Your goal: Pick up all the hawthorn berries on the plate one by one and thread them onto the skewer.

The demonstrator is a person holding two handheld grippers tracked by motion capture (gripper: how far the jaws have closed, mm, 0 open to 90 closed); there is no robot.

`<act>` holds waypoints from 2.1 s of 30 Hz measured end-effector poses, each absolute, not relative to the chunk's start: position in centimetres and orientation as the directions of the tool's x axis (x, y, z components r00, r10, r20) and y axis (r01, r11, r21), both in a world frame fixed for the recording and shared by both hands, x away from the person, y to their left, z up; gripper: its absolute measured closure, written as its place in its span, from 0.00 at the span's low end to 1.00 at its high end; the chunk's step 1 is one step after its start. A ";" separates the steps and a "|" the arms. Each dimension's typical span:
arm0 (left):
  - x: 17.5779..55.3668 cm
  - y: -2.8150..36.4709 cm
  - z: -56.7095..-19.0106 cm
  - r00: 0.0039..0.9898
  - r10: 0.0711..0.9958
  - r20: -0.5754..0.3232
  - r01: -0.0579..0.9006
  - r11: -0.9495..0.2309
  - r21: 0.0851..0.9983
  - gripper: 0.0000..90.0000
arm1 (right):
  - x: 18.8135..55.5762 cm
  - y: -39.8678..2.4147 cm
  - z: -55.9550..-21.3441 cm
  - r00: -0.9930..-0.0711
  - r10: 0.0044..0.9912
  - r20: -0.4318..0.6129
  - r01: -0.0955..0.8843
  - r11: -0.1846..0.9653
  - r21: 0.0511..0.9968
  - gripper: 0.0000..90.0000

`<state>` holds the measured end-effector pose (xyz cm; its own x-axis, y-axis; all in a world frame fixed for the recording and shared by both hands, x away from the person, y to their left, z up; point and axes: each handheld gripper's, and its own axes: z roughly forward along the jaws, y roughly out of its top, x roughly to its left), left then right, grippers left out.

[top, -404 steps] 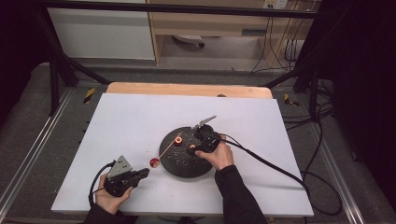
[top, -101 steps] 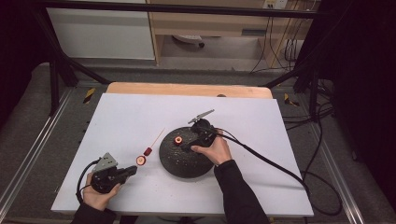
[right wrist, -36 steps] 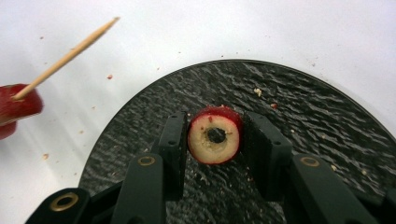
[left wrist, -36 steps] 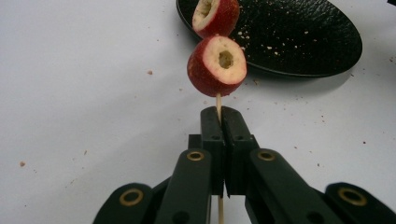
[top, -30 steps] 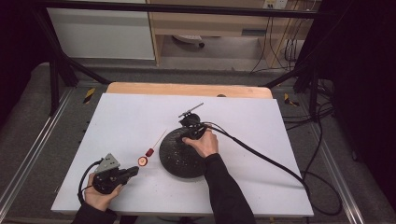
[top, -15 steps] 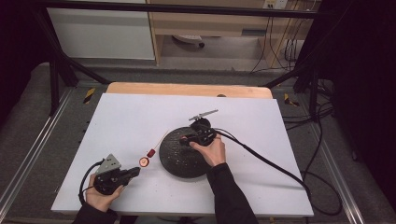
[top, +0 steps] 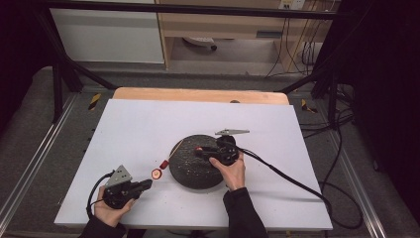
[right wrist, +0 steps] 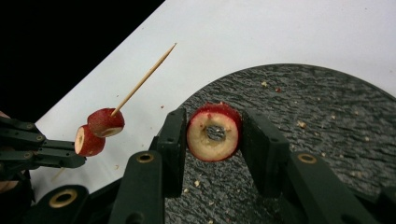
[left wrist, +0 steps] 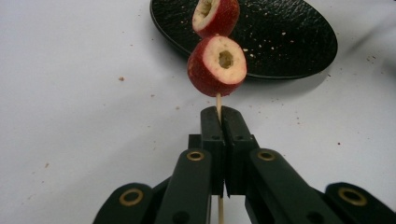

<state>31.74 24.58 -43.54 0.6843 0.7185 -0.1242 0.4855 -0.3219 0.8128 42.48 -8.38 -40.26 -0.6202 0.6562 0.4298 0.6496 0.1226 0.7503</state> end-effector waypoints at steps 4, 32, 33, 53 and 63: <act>31.6 24.2 -43.6 0.692 0.712 -0.124 0.482 -0.327 0.813 0.98 | 42.0 -8.8 -40.8 -0.605 0.643 0.470 0.653 0.062 0.755 0.69; 31.1 22.0 -43.7 0.703 0.696 -0.149 0.474 -0.301 0.828 0.98 | 40.3 -11.0 -42.3 -0.533 0.616 0.580 0.593 -0.216 0.775 0.69; 31.1 21.9 -43.7 0.700 0.697 -0.153 0.475 -0.296 0.829 0.98 | 40.3 -11.1 -42.2 -0.533 0.614 0.582 0.591 -0.222 0.775 0.69; 30.7 20.7 -43.6 0.695 0.701 -0.158 0.464 -0.270 0.843 0.98 | 40.6 -11.6 -41.2 -0.516 0.569 0.640 0.527 -0.379 0.761 0.69; 30.4 19.6 -43.2 0.704 0.693 -0.155 0.449 -0.265 0.853 0.98 | 41.0 -11.7 -41.0 -0.519 0.549 0.656 0.485 -0.442 0.754 0.69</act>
